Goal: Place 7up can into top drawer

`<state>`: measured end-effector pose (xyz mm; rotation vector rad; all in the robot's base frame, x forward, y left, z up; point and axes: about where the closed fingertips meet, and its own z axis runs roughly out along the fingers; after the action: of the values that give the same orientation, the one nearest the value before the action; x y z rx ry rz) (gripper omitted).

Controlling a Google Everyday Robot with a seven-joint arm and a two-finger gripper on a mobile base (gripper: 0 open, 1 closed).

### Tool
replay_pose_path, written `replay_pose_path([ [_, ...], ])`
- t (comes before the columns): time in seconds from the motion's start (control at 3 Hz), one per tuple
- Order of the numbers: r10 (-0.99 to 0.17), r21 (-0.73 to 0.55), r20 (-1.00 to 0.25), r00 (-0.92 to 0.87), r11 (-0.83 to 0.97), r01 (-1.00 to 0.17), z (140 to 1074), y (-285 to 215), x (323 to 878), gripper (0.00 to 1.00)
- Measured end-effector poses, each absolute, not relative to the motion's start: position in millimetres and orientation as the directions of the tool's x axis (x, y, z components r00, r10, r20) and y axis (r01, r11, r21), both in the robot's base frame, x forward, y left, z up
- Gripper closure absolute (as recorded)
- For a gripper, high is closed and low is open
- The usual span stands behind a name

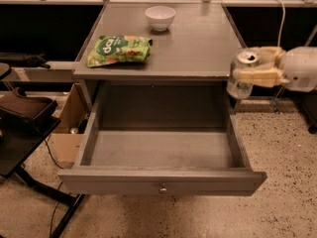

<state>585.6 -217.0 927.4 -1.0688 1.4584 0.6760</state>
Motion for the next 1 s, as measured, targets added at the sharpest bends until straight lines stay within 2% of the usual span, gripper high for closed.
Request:
replay_pose_path([
  [0.67, -0.209, 0.04, -0.97, -0.122, 0.36, -0.932, 784, -169, 566, 1.0],
  [1.0, -0.161, 0.019, -0.984, -0.073, 0.315, -0.949, 734, -153, 567, 1.0],
])
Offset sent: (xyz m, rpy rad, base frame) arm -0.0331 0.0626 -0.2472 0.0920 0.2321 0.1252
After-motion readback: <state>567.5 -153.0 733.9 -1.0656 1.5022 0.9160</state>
